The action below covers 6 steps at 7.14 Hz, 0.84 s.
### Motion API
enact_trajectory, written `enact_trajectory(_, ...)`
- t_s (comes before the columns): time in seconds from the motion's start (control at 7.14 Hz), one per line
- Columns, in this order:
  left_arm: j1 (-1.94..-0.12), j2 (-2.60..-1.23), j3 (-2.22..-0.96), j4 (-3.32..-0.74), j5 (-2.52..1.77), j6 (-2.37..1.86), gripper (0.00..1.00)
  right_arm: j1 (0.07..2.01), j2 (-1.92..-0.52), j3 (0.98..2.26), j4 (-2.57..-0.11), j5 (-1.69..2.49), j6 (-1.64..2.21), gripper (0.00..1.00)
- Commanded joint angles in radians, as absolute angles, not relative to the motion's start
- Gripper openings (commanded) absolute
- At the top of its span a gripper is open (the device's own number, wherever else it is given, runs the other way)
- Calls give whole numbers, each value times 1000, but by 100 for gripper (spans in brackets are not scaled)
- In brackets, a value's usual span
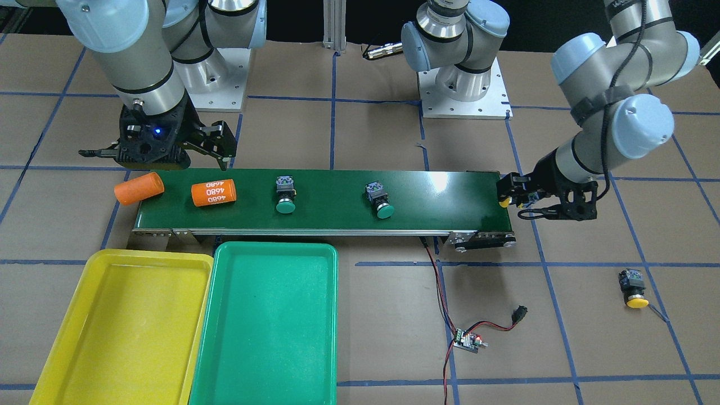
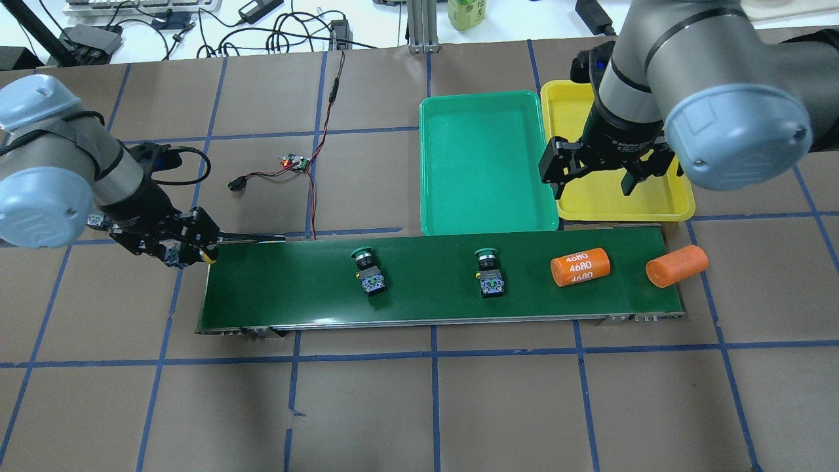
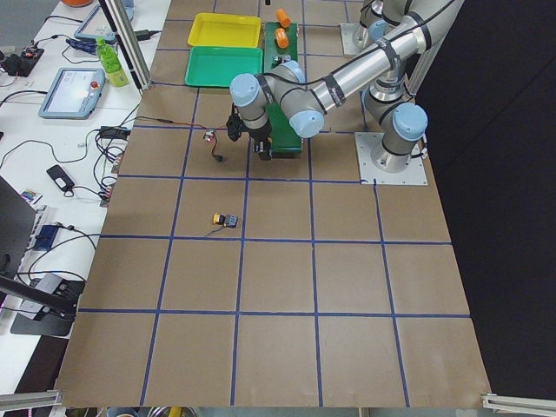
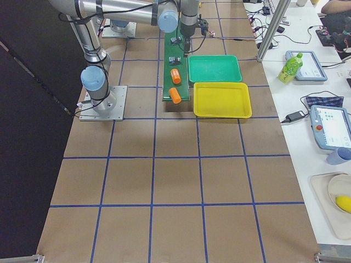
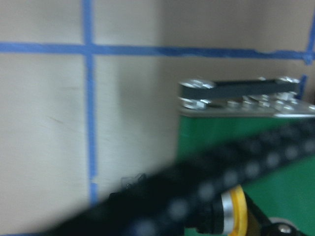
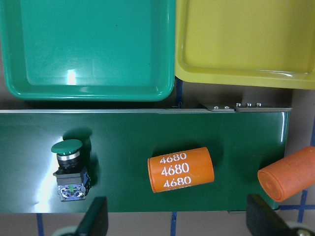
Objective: Sort buttons by color to trays
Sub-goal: 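Place yellow button on belt with left gripper while right gripper lowers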
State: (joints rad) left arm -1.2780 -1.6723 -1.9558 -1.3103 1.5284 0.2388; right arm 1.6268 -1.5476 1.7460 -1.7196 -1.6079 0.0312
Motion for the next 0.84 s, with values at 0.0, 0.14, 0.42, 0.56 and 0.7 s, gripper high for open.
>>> enact_trajectory(0.0,-1435,-1649,-1991,-1293,1526,48,23,1687,-1572,1813,-1746,-1686,41,100)
enact_trajectory(0.14,-1463,-1660,-2005,-1278,1525,5,26,1700,-1578,1836,-1759,-1681,54,100)
enact_trajectory(0.42,-1466,-1684,-2037,-1192,1525,-50,72,1735,-1577,1841,-1769,-1683,122,100)
enact_trajectory(0.56,-1466,-1684,-2046,-1184,1525,-51,100,1739,-1578,1841,-1769,-1681,124,100)
enact_trajectory(0.7,-1465,-1681,-2030,-1183,1525,-54,100,1740,-1578,1841,-1766,-1680,126,100)
